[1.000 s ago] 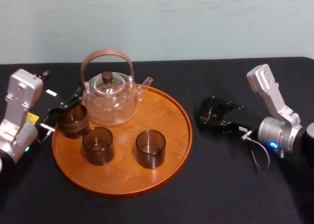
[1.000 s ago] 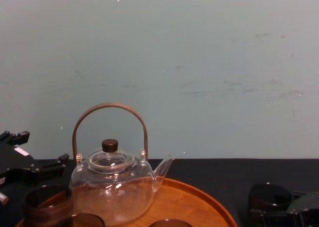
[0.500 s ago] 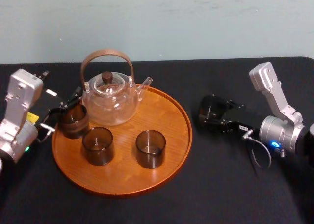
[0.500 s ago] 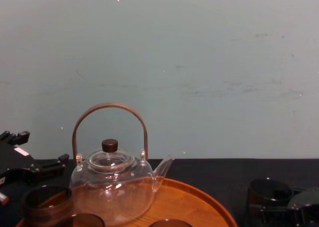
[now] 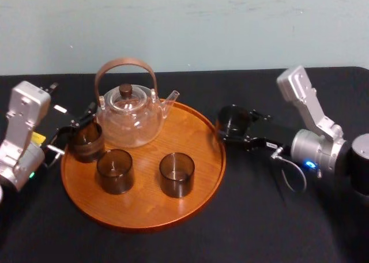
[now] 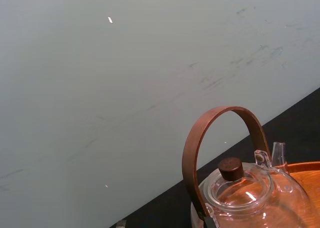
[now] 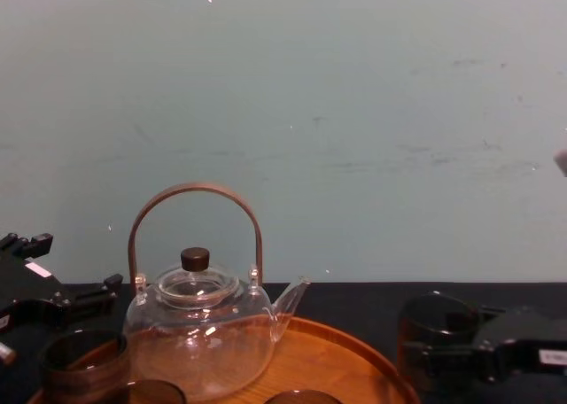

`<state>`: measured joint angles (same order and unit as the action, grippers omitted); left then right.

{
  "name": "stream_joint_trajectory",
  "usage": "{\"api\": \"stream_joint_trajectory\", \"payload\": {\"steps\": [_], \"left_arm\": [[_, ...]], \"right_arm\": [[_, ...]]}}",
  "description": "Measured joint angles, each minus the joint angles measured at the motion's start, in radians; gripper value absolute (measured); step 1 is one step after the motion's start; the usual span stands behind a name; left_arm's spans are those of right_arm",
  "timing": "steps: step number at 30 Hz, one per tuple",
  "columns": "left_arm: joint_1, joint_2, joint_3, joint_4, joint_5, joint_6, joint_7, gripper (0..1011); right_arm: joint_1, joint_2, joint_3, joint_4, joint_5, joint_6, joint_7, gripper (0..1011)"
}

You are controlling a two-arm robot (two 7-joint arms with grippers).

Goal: Pick up the glass from the table and place it on the tray.

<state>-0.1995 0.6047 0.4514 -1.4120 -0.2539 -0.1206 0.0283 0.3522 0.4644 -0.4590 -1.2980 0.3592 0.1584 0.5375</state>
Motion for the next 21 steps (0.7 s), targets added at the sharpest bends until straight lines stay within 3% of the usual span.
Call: {"api": "stream_joint_trajectory", "payload": {"steps": [21], "left_arm": [[0.0, 0.0, 0.0, 0.0, 0.0, 0.0, 0.0, 1001]], "right_arm": [[0.108, -0.104, -0.09, 0.081, -0.057, 0.003, 0.008, 904]]}}
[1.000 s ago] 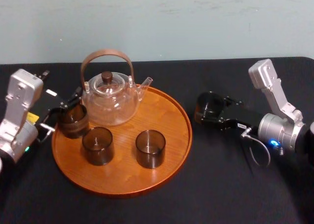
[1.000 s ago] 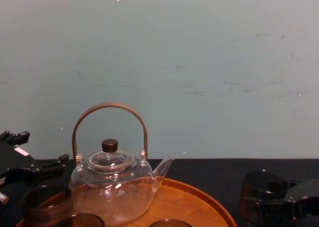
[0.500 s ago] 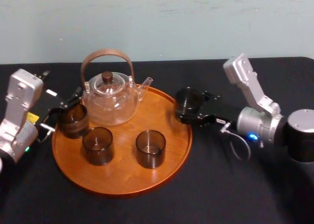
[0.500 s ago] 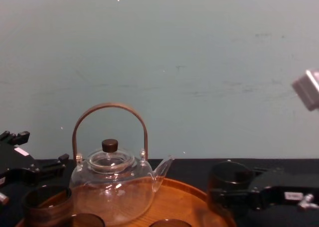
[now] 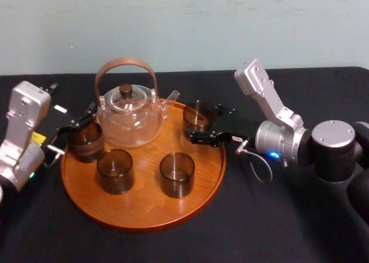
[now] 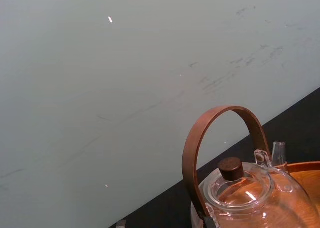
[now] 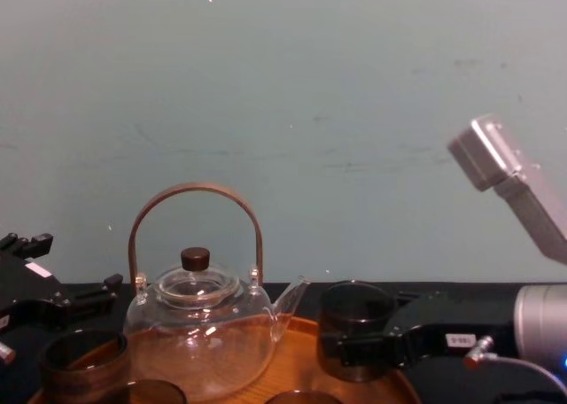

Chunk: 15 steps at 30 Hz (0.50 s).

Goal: Pick up the glass from the table and place it on the tray.

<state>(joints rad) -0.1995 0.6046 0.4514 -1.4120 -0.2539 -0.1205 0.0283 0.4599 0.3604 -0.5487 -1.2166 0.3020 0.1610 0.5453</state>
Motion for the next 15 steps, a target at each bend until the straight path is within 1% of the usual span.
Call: {"api": "stream_joint_trajectory", "payload": {"steps": [4, 15], "left_arm": [[0.0, 0.0, 0.0, 0.0, 0.0, 0.0, 0.0, 1001], [0.0, 0.0, 0.0, 0.0, 0.0, 0.0, 0.0, 1001]], "right_arm": [[0.012, -0.015, -0.012, 0.02, -0.009, 0.001, 0.001, 904], [0.026, -0.033, -0.022, 0.058, -0.024, 0.004, 0.003, 904]]}}
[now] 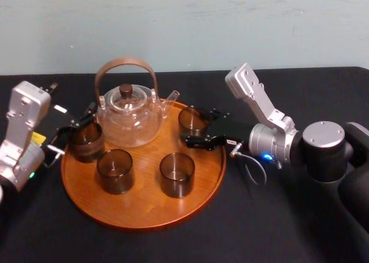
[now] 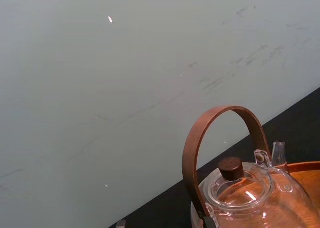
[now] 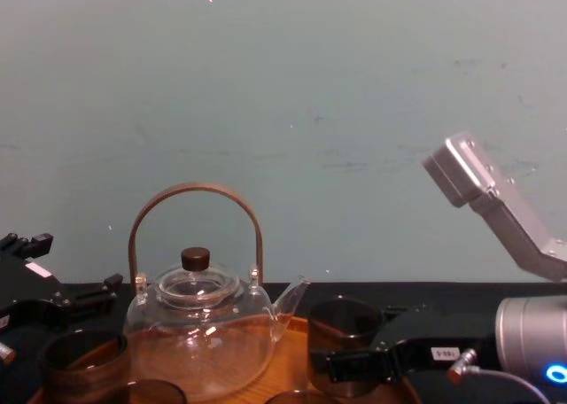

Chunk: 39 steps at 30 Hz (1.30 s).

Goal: Pick up the glass from the table and place it on the tray.

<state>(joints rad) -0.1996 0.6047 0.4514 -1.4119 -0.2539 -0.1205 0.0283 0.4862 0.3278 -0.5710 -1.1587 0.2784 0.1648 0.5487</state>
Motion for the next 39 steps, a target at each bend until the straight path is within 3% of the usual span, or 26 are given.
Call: {"api": "stream_joint_trajectory", "payload": {"steps": [24, 29, 39], "left_arm": [[0.0, 0.0, 0.0, 0.0, 0.0, 0.0, 0.0, 1001], [0.0, 0.0, 0.0, 0.0, 0.0, 0.0, 0.0, 1001], [0.0, 0.0, 0.0, 0.0, 0.0, 0.0, 0.0, 1001]], "right_arm": [[0.007, -0.011, -0.001, 0.022, -0.006, -0.003, 0.005, 905], [0.007, -0.01, -0.001, 0.021, -0.006, -0.003, 0.004, 1002], [0.004, -0.008, 0.004, 0.019, 0.002, -0.003, 0.013, 1002]]}}
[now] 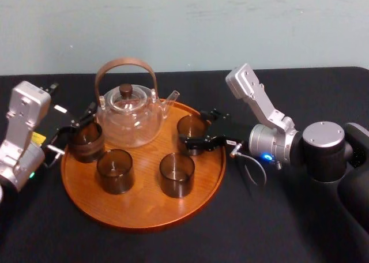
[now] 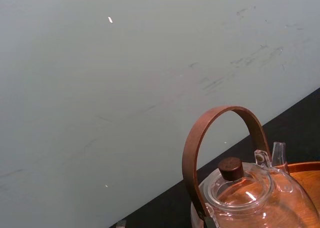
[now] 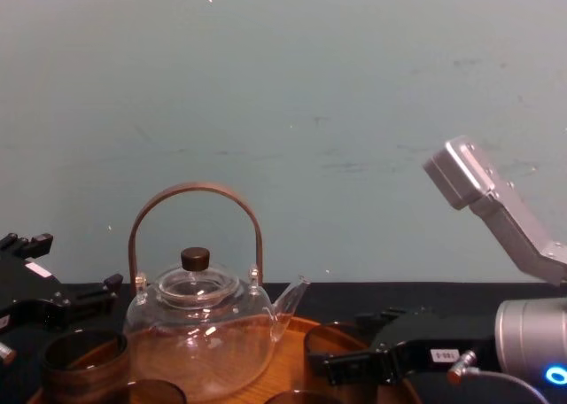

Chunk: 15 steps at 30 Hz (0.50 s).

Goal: Pick up the glass from the table and place it on the tray.

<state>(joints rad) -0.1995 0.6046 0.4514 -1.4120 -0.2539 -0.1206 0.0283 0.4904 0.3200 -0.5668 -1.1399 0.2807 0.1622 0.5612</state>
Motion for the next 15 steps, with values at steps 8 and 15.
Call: {"api": "stream_joint_trajectory", "payload": {"steps": [8, 15], "left_arm": [[0.0, 0.0, 0.0, 0.0, 0.0, 0.0, 0.0, 1001], [0.0, 0.0, 0.0, 0.0, 0.0, 0.0, 0.0, 1001]], "right_arm": [[-0.015, 0.018, 0.015, -0.039, 0.021, 0.0, 0.01, 1002], [-0.071, 0.069, 0.044, -0.16, 0.043, -0.021, 0.0, 1002]]}}
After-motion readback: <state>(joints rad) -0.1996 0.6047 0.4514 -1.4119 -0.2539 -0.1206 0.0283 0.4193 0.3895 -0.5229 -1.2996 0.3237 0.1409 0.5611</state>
